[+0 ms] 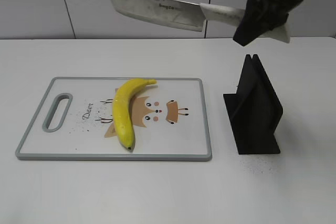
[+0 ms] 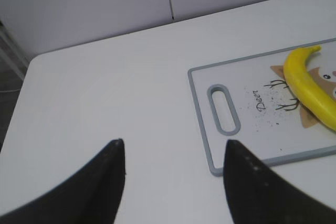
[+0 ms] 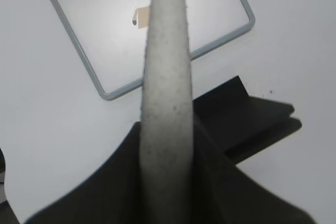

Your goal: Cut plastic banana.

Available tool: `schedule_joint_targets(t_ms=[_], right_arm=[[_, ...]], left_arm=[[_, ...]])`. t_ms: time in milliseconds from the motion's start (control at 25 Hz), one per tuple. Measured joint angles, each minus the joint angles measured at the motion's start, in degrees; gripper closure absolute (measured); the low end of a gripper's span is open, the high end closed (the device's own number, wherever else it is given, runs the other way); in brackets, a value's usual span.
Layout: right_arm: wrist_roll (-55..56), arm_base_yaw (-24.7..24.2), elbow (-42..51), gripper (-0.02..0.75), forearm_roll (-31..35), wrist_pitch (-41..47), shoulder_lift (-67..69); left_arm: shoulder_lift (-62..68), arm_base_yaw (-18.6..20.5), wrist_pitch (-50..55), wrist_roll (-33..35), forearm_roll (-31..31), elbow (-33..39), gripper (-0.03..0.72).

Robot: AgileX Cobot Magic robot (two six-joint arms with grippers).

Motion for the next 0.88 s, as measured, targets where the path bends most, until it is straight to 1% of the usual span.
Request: schedule_joint_targets(t_ms=[160,280,440,600,760,880], right_arm=[[-11.17,0.0,-6.63,0.555,2.5,0.79,5.18],[-14.49,0.0,-10.44,0.555,3.11,0.79,8.64],[-18.64,0.0,-13.95,0.555,3.38,0.87,12.89],[-21.8,0.0,-15.69,0.555,4.59,0.88,16.32],[-25.18,0.0,-16.1,0.555,5.29,0.92,18.69],[-26.95,0.0,-16.11,0.555,5.93,0.92,20.05]], left_arm=[[10.12,0.0,-5.98,6.9,-2.7,-3.65,0.122],[18.82,0.0,-8.25,13.22,-5.79,-7.77,0.122],[31.31,0.0,-8.02,23.61,-11.66,-15.72,0.122],[44.1,0.0,-4.22,34.11,-17.35,-25.09,0.122],[55.72,0.0,3.95,46.3,-22.6,-34.25,0.125],[63.2,-0.51,9.99,52.8,-23.97,-40.01,0.138]])
